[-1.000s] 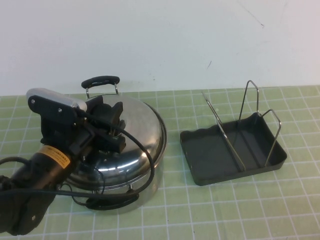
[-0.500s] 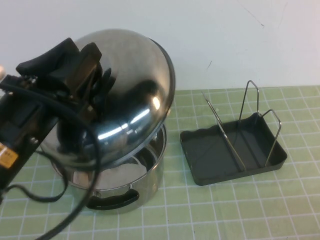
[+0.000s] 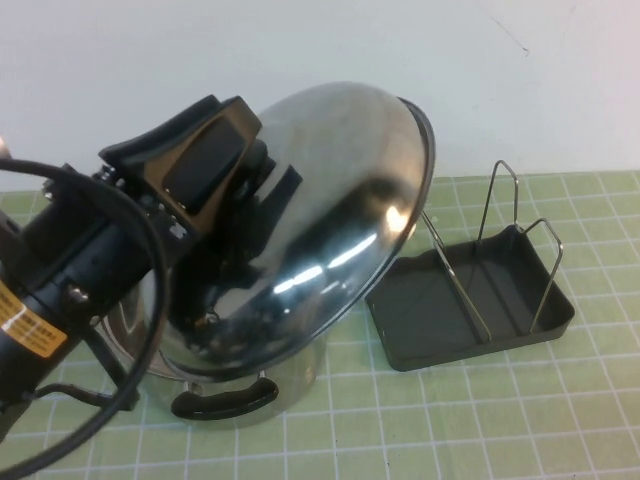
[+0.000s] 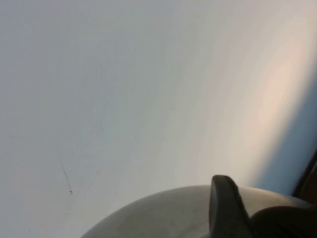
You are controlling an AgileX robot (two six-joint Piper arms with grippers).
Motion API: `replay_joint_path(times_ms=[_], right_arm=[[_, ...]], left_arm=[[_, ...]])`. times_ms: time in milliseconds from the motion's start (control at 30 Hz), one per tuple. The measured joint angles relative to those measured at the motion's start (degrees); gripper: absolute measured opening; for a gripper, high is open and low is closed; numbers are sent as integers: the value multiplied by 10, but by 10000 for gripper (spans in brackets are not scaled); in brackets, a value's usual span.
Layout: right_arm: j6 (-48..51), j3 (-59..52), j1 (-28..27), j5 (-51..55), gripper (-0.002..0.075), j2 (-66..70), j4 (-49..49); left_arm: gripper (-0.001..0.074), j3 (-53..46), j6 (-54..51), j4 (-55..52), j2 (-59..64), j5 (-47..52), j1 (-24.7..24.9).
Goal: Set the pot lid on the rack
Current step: Hand over the pot lid
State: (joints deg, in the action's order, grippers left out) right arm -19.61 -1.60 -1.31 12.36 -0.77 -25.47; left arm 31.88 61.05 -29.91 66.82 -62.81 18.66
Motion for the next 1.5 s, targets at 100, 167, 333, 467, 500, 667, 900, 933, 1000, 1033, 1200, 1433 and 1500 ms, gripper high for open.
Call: replay_joint_path(times_ms=[100,167,333,467,500,667,900,933,1000,1033,1200,1433,1500], right_arm=[[42,0,14,6,-1,0,-86],[122,10,35,28,-1,0,-191],[480,72,96,87,-1,34,-570],[646,125,121,123,34,103,-696],[663,140,124,135,62,130,-707],[700,195,125,209,290,247,-716],[705,295,125,329,455,449,-716],[705,313,125,345,459,480,-716],[706,350,125,372,464,541,-716],[707,368,125,382,464,571,-715],[708,443,128,451,465,694,-715],[710,495,167,469,465,773,-714],[711,505,182,460,465,781,-714]], left_arm=[[309,0,-8,-22,20,-15,0],[309,0,-18,-38,32,-15,0],[309,0,-32,-52,45,-15,0],[309,0,-35,-52,50,-15,0],[309,0,-36,-52,50,-15,0],[309,0,-36,-52,50,-15,0],[309,0,-32,-81,50,-16,0],[309,0,-29,-84,50,-16,0],[309,0,-28,-86,50,-16,0],[309,0,-25,-86,50,-16,0],[309,0,-23,-83,50,-16,0],[309,0,-23,-57,50,-16,0],[309,0,-23,-52,50,-16,0]])
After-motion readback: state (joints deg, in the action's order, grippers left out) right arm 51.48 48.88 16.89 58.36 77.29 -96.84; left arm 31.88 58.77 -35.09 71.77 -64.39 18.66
